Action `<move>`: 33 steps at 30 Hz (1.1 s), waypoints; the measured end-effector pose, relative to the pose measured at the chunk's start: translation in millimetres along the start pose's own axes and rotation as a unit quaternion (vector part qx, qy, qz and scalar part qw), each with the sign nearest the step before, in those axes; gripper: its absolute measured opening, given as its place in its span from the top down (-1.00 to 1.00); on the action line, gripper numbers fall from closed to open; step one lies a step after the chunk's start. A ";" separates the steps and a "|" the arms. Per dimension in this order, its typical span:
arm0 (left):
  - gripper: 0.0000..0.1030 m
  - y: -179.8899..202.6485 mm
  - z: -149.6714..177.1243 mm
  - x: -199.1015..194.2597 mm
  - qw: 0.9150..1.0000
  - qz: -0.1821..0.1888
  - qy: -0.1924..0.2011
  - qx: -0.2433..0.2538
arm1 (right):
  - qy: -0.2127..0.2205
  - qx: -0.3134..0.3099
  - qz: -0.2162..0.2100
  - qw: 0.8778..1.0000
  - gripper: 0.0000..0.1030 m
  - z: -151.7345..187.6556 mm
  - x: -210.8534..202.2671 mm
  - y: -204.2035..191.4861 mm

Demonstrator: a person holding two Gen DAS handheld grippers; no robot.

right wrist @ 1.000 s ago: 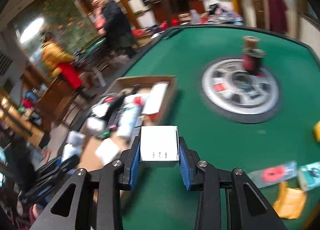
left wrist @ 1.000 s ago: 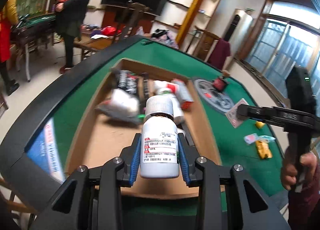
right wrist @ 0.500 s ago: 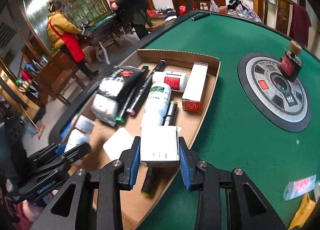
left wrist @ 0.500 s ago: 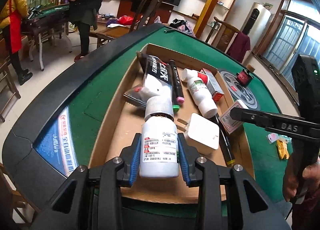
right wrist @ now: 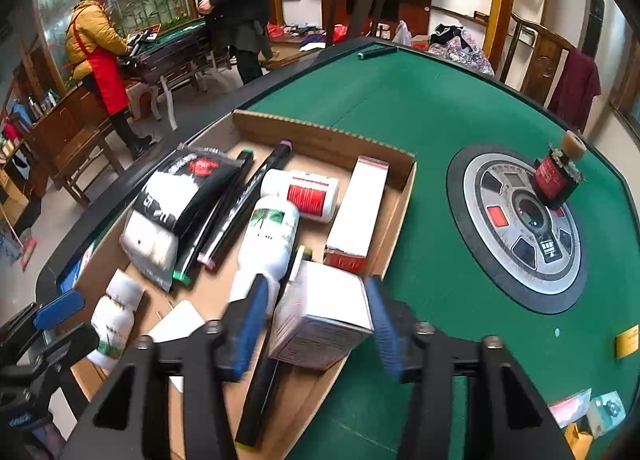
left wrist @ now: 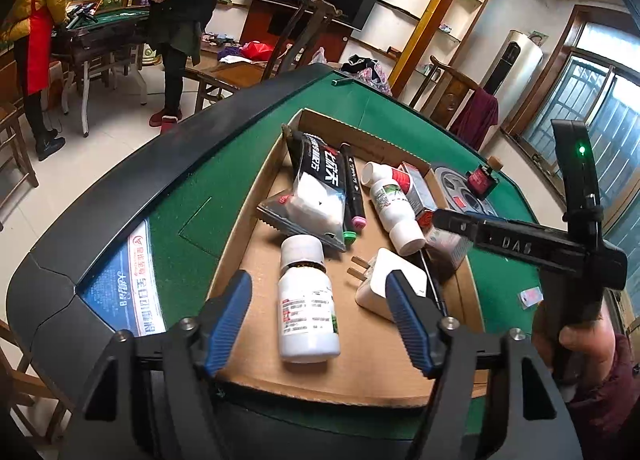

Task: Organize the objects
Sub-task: 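Lower the white bottle and white box into the tray and open both grippers, then move both grippers back toward the teal packet and remaining items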

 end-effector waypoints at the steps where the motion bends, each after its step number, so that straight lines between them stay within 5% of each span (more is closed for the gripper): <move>1: -0.38 0.7 -0.8 -1.3 1.000 0.001 -0.002 -0.001 | 0.006 0.005 -0.004 1.000 -0.21 -0.9 -2.2 2.1; 9: -0.59 4.1 -4.1 -14.2 1.000 0.009 0.013 -0.013 | 0.063 0.048 0.014 0.997 -0.67 0.3 -41.0 30.1; 15: -0.60 15.5 -5.1 -19.2 1.000 0.029 0.003 -0.010 | 0.080 0.088 0.033 0.992 -0.69 30.4 -80.2 73.3; 24: -0.78 69.9 18.7 -12.4 0.993 0.101 -0.030 0.053 | 0.052 0.203 0.154 0.966 -0.85 156.9 -162.0 186.3; 29: -0.78 102.3 29.1 0.5 0.987 0.128 -0.058 0.079 | 0.023 0.303 0.150 0.941 -0.85 238.7 -172.8 223.9; 33: -0.78 133.4 36.7 2.0 0.984 0.115 -0.057 0.120 | 0.018 0.327 0.131 0.936 -0.85 263.2 -166.0 228.6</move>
Point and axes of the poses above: each gripper's, at about its wrist camera, not at the fingertips, and x roughly the way its jaws point, y to its right, z to its underside, the point moved 1 cm from there along x, roughly the way its jaws point, and after that the axes turned 13 degrees about -x, right-handed, at the moved point
